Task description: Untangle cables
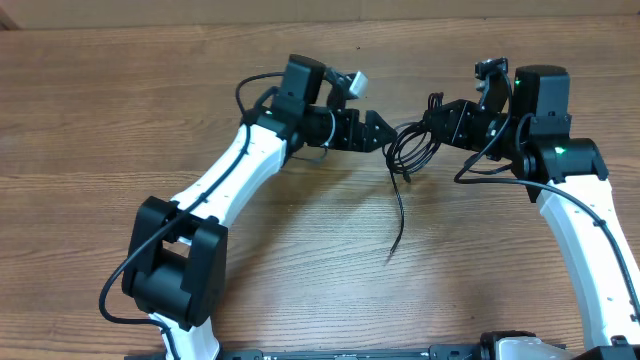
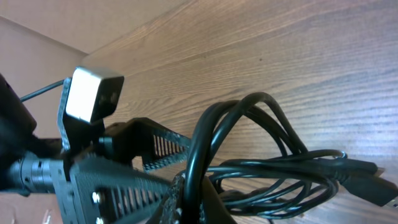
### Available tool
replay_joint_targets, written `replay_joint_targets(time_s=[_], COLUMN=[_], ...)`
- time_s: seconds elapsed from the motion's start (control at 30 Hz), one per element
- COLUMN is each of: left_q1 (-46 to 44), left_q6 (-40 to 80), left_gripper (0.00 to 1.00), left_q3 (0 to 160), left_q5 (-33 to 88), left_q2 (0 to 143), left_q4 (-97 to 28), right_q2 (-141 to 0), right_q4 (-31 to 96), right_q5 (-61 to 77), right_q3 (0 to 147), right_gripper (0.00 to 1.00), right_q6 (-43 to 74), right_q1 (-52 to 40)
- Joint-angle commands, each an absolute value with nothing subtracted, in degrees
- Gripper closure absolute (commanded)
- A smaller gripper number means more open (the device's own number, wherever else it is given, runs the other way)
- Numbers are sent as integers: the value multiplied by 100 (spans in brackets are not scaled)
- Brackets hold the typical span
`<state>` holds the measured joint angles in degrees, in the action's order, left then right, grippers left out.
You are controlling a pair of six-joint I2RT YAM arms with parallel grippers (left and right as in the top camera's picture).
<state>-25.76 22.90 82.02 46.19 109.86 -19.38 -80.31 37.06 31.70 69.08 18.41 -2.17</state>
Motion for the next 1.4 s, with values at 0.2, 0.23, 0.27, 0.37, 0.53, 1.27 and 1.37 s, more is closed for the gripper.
replay_joint_targets(time_s=[0.2, 0.23, 0.27, 0.37, 0.53, 1.27, 1.37], left_q1=[-3245, -3284, -3310, -3332, -3332, -3188, -3055], left_q6=[1726, 1728, 1730, 1730, 1726, 2051, 2281], left_gripper=[42, 47, 53, 56, 57, 96, 96], left_q3=[8224, 8224, 8224, 8221, 8221, 8224, 8224], left_q5=[4014, 3879, 3739, 3533, 3533, 2742, 2576], left_q2=[10908, 10908, 10908, 10908, 10908, 10908, 10908], left_q4=[-2049, -2119, -2213, -2399, -2530, -2578, -2641], right_q2=[-7870, -7870, -7870, -7870, -7870, -7870, -7870], right_q4=[3793, 3804, 3809, 3817, 3894, 5203, 5531], right_q5=[3500, 3557, 3660, 3883, 4119, 3336, 2862], right_q3=[7111, 7111, 7111, 7111, 7111, 7111, 7111], right_gripper=[96, 96, 96, 96, 96, 96, 96], right_q6=[2093, 2099, 2099, 2099, 2099, 1186, 1184], right_q1=[12, 40, 75, 165, 340, 523, 523])
